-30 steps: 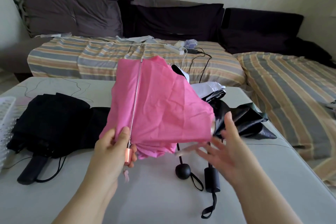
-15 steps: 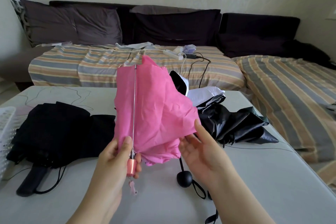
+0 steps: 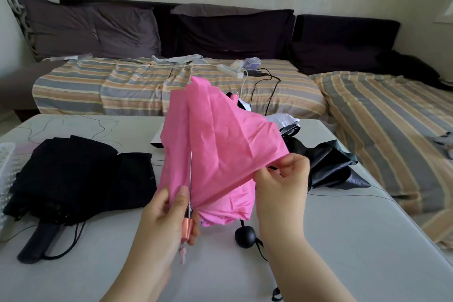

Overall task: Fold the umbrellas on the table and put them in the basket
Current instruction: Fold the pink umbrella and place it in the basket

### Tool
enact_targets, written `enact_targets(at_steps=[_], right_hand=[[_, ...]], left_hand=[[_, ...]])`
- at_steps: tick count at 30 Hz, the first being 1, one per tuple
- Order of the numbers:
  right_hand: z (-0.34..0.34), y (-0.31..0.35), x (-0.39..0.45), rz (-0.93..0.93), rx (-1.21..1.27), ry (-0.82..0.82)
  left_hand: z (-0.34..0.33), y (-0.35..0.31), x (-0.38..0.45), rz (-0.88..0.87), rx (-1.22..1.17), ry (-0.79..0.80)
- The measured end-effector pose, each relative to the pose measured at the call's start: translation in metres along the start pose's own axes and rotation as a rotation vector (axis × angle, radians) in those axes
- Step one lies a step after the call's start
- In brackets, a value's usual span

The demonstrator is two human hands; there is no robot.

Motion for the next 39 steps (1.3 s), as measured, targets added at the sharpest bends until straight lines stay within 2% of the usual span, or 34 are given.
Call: enact_targets(at_steps=[4,10,12,14,17,21,25,27,30,33,34,36,39], right_hand=[[0.011,0.001,0.012,-0.047,-0.053,-0.038],[0.022,0.015,0.001,0.071,-0.141,0.141],[0.021,0.014,-0.006,0.064,-0.021,0.182],[0.019,0.014,-0.008,-0.030,0.192,0.188],[0.022,0.010,-0.007,-0.196,0.424,0.114],[0.024,0.003,-0.006,-0.242,0.210,0.188],[0.029,0.011,-0.001,-0.078,0.093,0.187],[0.028,0.012,-0.001,-0.061,0.180,0.221],[0.027,0.006,0.001,-0.168,0.384,0.279],[0.027,0.003,0.002,-0.253,0.522,0.488],[0.025,0.000,0.000,-0.278,0.505,0.544],[0.020,-0.006,-0.004,-0.320,0.394,0.541],[0.013,-0.011,-0.002,-0.291,0.224,0.381]], left_hand=[[-0.003,0.001,-0.002,0.006,0.014,0.006],[0.006,-0.003,0.006,0.060,-0.128,-0.118],[0.006,-0.003,0.007,0.065,-0.133,-0.143],[0.003,0.000,0.006,0.083,-0.133,-0.151],[0.000,0.003,0.006,0.081,-0.082,-0.131],[0.001,0.000,0.006,0.055,-0.047,-0.114],[0.003,-0.002,0.007,0.065,-0.064,-0.109],[0.003,-0.002,0.007,0.074,-0.077,-0.106],[0.002,-0.002,0.005,0.066,-0.086,-0.090],[0.003,-0.002,0.005,0.066,-0.077,-0.065],[0.004,-0.002,0.005,0.065,-0.076,-0.060],[0.003,-0.002,0.005,0.067,-0.069,-0.050],[0.000,-0.002,0.003,0.081,-0.071,-0.037]])
Point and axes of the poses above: each hand's wrist, its own x-axis towards the middle knuckle, its own z-axis out of the back of the hand, y = z × x, the point moved 2 cm from there along x, towards the middle knuckle, and after that the axes turned 11 degrees about z, right-handed, at the moved point
